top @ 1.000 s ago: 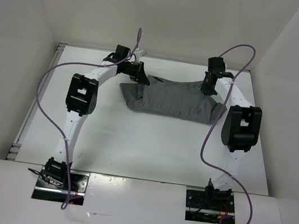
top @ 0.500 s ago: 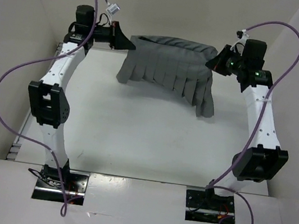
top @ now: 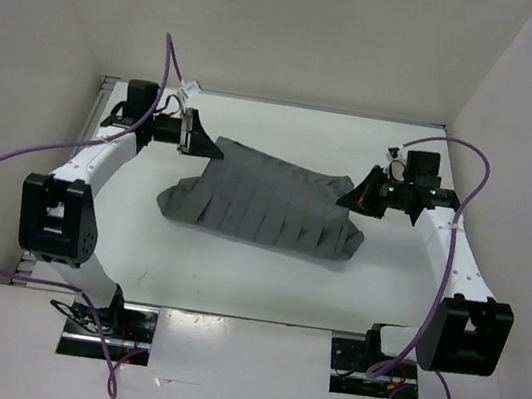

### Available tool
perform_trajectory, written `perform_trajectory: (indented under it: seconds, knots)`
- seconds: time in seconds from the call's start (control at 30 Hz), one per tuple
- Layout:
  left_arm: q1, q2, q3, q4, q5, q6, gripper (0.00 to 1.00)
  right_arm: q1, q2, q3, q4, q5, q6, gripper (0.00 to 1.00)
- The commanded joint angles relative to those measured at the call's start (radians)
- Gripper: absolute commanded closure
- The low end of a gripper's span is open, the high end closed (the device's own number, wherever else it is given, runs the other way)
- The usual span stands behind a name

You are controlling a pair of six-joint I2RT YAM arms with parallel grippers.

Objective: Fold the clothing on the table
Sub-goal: Fold the skirt

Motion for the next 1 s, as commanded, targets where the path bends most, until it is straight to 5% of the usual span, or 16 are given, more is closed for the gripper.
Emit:
perform_trajectory:
  seconds: [0.0, 0.3, 0.33, 0.43, 0.5, 0.7, 0.97]
  knots:
    - [0.014, 0.095, -0.047, -0.015, -0.071, 0.045, 1.0, -0.008, 0.0, -0.011, 0.031, 0.069, 0.052, 1.0]
    - [0.023, 0.355, 0.003, 0.089, -0.183, -0.101, 1.0, 0.027, 0.301, 0.062, 0.166, 0.227, 0.065, 0.92]
    - [0.023, 0.372, 0.02, 0.089, -0.192, -0.11, 1.0, 0.036, 0.33, 0.081, 0.166, 0.228, 0.051, 0.88]
    - [0.023, 0.436, 0.074, 0.111, -0.192, -0.122, 1.0, 0.036, 0.438, 0.188, 0.144, 0.302, 0.016, 0.53]
    - [0.023, 0.456, 0.099, 0.111, -0.192, -0.133, 1.0, 0.036, 0.464, 0.226, 0.134, 0.353, -0.015, 0.42]
    - [0.023, 0.518, 0.119, 0.129, -0.192, -0.142, 1.0, 0.098, 0.511, 0.367, 0.109, 0.517, -0.199, 0.34]
    - [0.023, 0.562, 0.16, 0.092, -0.183, -0.119, 1.0, 0.13, 0.692, 0.483, 0.121, 0.518, -0.265, 0.34]
